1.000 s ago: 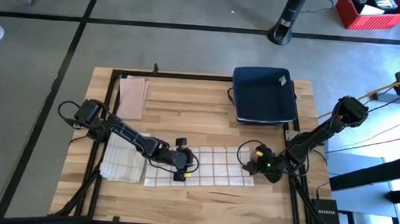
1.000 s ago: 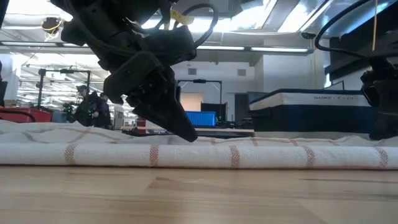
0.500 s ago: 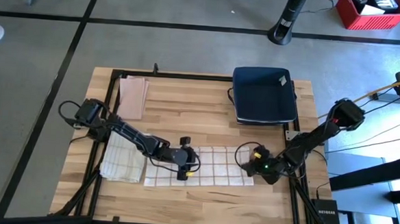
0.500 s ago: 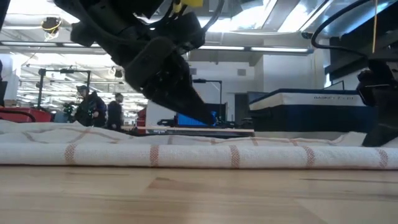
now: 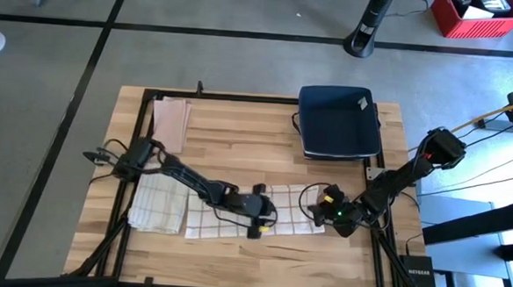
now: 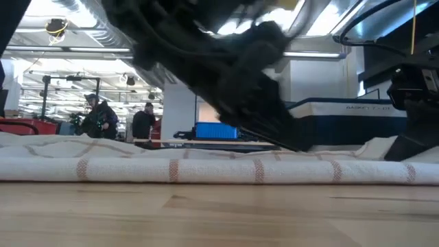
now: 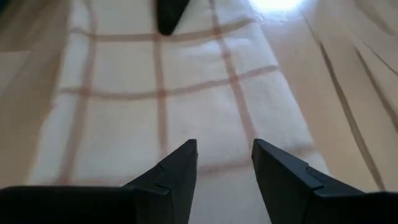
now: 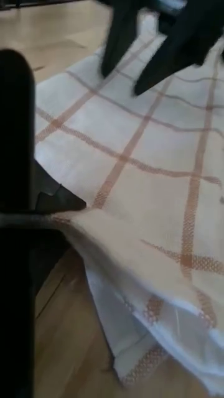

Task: Fold towel
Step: Fold the white squared towel

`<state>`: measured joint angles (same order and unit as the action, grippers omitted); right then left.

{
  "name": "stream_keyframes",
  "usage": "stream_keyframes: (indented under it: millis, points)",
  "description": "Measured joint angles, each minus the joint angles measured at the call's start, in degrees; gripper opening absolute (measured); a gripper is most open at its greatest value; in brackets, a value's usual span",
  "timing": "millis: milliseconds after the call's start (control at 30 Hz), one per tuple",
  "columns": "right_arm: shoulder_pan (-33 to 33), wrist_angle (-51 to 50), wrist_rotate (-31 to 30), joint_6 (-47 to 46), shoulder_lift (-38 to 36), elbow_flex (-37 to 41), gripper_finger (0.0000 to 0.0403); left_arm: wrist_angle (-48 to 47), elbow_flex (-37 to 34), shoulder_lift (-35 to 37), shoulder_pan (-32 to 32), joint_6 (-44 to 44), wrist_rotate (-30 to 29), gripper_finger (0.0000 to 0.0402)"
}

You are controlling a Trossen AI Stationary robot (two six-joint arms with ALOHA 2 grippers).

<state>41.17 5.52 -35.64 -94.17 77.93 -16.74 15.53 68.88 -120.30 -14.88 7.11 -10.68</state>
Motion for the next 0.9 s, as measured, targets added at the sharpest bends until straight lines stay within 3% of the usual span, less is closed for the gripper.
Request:
stream_keyframes:
  millis: [133, 400, 733, 900]
  points:
    - [0.0, 1.25, 0.07, -0.17, -0.09, -0.08, 0.0015, -0.03, 4.32, -4.14, 0.95, 0.39, -0.07, 0.0147]
    - [-0.76, 2.02, -1.09, 0.36, -1.48, -4.46, 0.0011, -0.14, 4.83, -6.98, 1.6, 2.33, -0.53, 0.0147]
    - [-7.28, 2.16, -3.71, 16.01, -0.63, -15.08, 0.001, 0.0, 5.3, -7.13, 1.6, 1.25, -0.33, 0.0147]
    - [-8.24, 1.99, -2.4, 19.07, 1.52, -16.52, 0.0007, -5.62, 5.22, -2.55, 1.14, -2.4, 0.03, 0.0147]
